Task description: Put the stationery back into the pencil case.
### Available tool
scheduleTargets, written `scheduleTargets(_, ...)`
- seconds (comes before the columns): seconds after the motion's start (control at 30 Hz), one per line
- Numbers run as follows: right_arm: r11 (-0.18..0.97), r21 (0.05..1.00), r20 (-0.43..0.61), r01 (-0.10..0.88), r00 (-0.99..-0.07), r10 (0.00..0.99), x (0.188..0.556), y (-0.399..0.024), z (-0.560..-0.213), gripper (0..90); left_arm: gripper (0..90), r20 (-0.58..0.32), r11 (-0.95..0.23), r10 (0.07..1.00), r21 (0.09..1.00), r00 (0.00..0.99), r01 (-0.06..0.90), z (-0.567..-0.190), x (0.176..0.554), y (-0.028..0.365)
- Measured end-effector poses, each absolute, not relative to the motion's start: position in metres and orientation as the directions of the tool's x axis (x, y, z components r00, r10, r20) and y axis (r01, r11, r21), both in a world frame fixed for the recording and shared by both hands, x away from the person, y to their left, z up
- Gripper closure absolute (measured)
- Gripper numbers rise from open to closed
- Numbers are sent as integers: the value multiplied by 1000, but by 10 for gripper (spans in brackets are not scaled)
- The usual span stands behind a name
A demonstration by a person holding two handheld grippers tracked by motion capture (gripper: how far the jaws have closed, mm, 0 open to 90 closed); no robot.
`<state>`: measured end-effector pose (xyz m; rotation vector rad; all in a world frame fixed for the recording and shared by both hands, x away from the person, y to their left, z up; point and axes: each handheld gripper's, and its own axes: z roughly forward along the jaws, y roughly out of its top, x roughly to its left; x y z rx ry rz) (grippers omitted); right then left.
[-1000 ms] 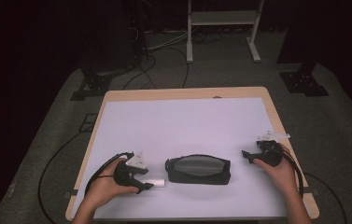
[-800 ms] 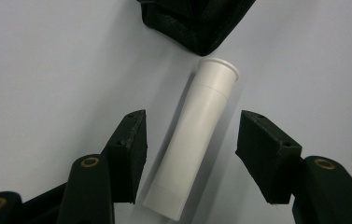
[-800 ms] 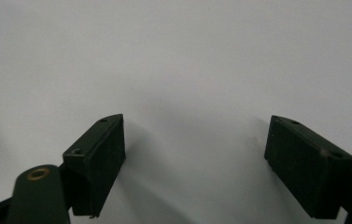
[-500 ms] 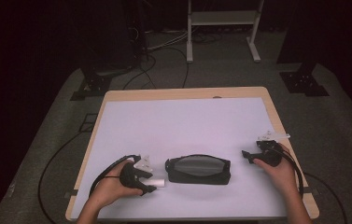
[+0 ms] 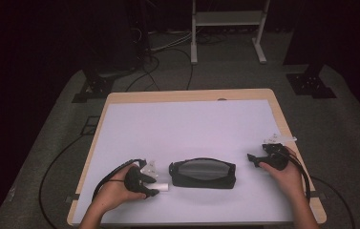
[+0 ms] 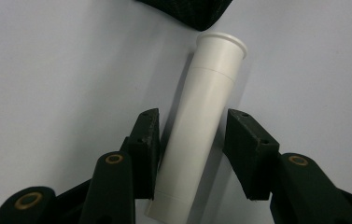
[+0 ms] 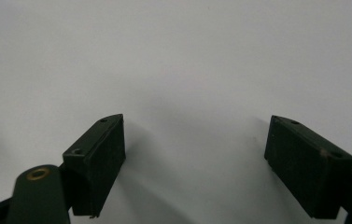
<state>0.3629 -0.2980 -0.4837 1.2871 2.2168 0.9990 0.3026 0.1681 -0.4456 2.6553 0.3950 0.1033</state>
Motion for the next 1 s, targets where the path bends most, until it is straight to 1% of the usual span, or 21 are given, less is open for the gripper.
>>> scheduleTargets(0.3,325,741,20,587,-503,864,363,-298,-484,190,627,13,-876,271,417,963,241,-444,302,166)
scheduleTargets(0.63,324,741,21,588,-503,864,363,-298,-484,190,700,8,-882,288,390,958,263,-443,300,161)
scheduleTargets(0.83,325,742,20,587,-503,864,363,-298,-484,190,706,4,-883,313,370,950,290,-442,300,159)
scheduleTargets(1.0,323,741,22,588,-503,864,363,-298,-484,190,706,-9,-873,324,383,946,302,-442,300,161)
